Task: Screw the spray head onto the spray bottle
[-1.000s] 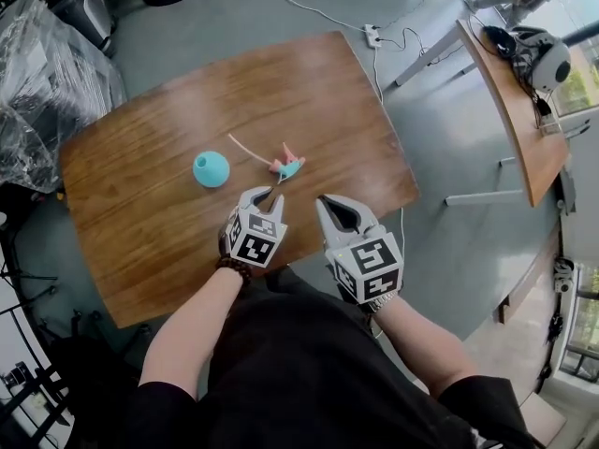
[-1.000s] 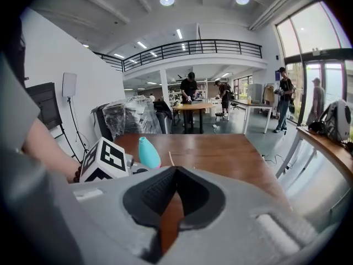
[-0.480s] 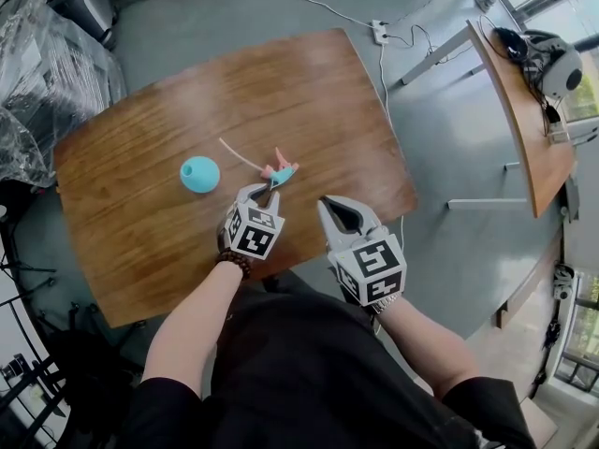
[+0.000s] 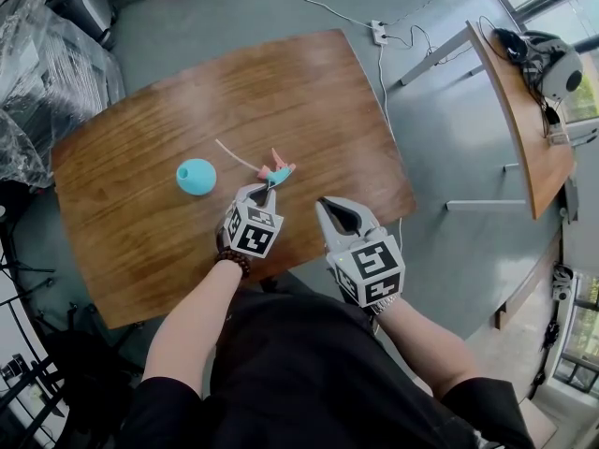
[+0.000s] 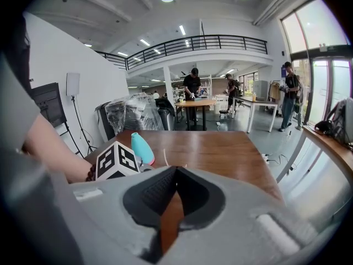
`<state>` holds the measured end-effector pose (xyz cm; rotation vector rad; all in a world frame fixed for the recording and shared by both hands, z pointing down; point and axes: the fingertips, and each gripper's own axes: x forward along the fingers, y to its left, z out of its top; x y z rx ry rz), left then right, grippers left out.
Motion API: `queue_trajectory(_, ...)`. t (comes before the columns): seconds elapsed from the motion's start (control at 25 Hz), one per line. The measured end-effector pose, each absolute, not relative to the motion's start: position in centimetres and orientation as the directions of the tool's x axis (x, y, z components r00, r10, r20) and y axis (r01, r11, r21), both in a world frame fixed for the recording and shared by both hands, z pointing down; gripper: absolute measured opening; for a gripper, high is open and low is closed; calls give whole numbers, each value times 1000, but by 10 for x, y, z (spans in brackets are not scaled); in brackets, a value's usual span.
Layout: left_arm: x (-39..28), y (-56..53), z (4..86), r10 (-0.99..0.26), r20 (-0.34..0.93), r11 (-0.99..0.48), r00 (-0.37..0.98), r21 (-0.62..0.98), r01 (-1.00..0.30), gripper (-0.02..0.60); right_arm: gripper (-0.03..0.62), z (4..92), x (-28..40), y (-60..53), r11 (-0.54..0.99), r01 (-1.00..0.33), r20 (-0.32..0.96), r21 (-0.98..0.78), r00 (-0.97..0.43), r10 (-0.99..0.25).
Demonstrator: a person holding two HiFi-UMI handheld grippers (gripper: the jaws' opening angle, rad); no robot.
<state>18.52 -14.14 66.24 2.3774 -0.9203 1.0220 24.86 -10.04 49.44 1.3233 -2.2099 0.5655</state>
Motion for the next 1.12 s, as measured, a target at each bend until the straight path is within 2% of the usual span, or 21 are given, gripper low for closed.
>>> queue_trajectory(0.56, 186, -148, 629, -402, 705, -717, 584, 154, -680, 32, -8, 486, 244, -107, 463, -882, 577, -83, -422, -700)
queue_trajectory(1.0, 191, -146, 574, -344, 634, -699, 692, 319, -640, 31, -4, 475, 246, -111, 560, -828, 558, 30, -451, -696)
queue_trajectory(1.04, 191, -146, 568, -339, 629, -699, 700, 330, -635, 31, 38, 473, 245, -111, 574, -818, 556, 40, -459, -693)
queue_trajectory(1.12, 191, -146, 555, -329, 614, -694, 718, 358, -624, 31, 49, 469, 244, -111, 604, -793, 552, 76, -471, -688)
